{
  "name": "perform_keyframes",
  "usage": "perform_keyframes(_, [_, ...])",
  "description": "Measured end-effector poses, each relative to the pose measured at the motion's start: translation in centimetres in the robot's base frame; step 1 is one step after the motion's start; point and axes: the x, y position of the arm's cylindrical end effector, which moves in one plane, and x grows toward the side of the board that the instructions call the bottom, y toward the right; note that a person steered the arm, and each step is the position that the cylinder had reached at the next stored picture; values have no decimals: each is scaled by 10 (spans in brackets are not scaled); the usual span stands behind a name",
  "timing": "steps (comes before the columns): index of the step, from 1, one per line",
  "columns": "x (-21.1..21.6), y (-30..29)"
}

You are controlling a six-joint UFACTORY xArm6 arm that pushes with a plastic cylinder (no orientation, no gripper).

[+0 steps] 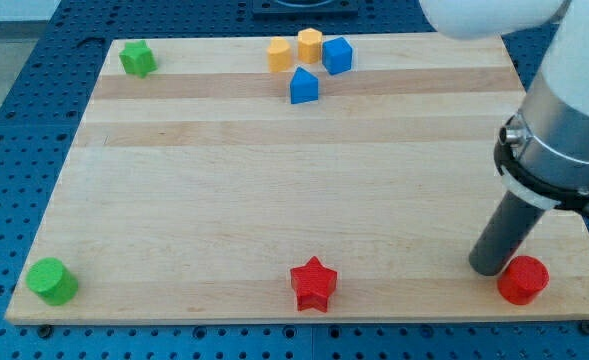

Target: Move your arm closer to the red star

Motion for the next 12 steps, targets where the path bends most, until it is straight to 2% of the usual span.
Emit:
perform_keyframes(1, [-7, -36])
perform_keyframes(4, [-30, -61])
perform_keyframes(7, [-29, -112])
perform_keyframes(10, [-27, -132])
perform_keyframes(12, [-27, -175])
